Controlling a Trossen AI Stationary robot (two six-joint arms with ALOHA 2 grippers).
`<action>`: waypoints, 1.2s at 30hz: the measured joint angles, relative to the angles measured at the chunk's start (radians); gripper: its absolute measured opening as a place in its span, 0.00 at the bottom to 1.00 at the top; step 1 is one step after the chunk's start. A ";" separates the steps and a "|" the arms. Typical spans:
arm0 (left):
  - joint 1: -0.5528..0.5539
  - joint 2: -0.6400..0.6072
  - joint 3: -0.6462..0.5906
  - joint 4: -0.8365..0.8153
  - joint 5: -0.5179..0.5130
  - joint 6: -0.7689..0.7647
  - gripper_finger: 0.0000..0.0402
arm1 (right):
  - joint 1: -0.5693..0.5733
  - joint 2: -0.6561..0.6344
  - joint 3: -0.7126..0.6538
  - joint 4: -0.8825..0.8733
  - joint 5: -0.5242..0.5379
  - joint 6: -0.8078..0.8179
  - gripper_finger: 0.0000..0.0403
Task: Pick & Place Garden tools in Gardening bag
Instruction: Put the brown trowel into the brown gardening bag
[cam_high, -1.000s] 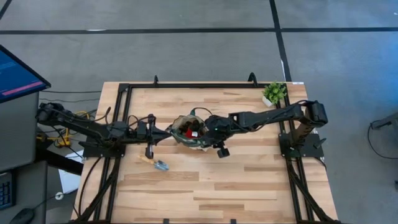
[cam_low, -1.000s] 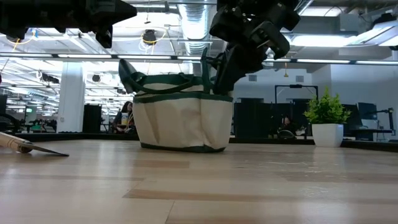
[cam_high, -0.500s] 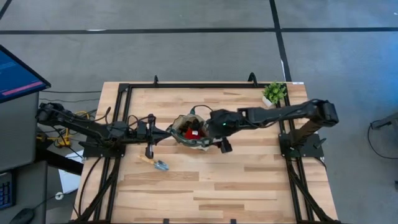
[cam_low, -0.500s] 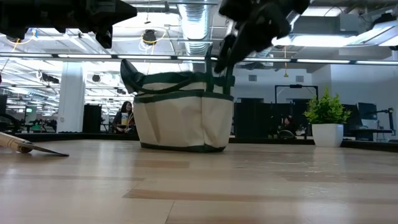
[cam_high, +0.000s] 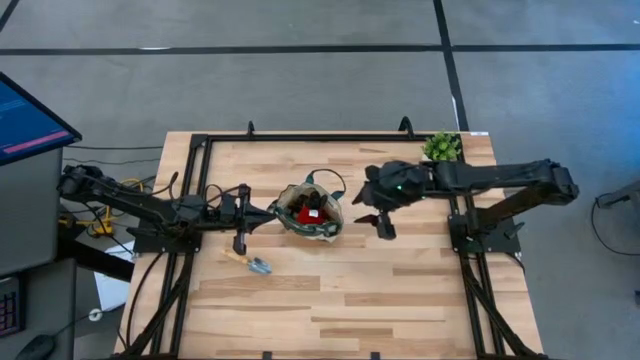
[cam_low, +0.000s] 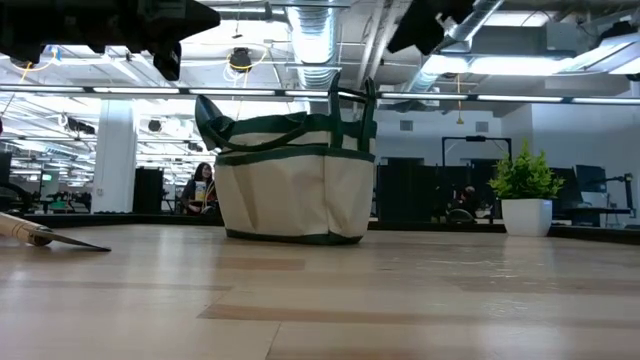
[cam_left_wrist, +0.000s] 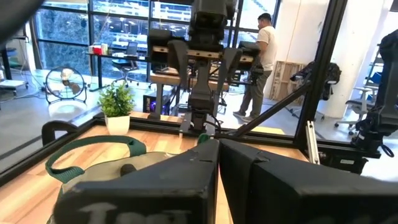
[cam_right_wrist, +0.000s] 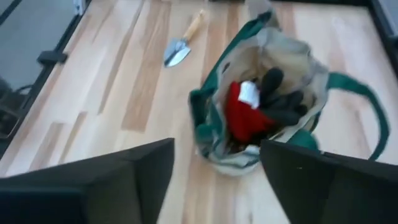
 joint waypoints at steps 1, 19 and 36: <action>0.000 0.000 0.000 0.000 0.000 0.001 0.01 | 0.008 -0.009 -0.011 -0.004 0.000 0.002 0.54; -0.106 0.000 -0.001 -0.083 0.064 0.011 0.01 | 0.263 -0.015 -0.174 0.134 0.199 0.098 0.01; -0.189 0.000 -0.002 -0.133 0.064 -0.003 0.01 | 0.413 -0.015 -0.176 0.308 0.474 0.127 0.00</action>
